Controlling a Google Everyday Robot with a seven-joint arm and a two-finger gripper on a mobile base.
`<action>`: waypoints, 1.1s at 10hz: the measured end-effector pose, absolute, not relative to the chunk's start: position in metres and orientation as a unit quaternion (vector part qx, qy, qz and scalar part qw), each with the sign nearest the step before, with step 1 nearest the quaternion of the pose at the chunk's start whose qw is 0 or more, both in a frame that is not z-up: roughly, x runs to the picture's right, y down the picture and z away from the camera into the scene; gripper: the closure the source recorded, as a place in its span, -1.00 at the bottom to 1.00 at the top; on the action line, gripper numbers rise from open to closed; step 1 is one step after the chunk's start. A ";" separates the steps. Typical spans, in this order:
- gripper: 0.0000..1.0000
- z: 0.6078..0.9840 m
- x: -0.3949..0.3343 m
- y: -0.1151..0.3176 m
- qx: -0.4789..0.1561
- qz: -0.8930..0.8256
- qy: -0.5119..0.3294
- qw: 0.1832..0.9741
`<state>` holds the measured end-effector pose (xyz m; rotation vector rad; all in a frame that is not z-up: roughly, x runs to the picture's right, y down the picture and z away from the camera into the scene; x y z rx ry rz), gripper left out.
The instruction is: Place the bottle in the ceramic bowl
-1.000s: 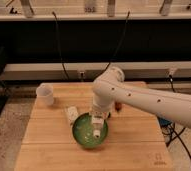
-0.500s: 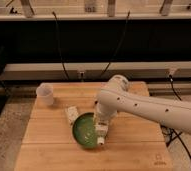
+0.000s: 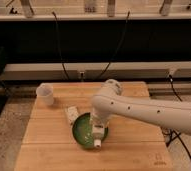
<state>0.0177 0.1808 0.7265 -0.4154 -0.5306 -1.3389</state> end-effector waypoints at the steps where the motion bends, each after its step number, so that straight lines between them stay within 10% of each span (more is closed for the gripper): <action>1: 0.95 0.732 0.012 0.186 -0.193 -0.610 -0.244 0.728; 8: 0.94 0.762 0.003 0.204 -0.219 -0.608 -0.246 0.722; 11: 0.49 0.769 0.002 0.208 -0.225 -0.606 -0.244 0.723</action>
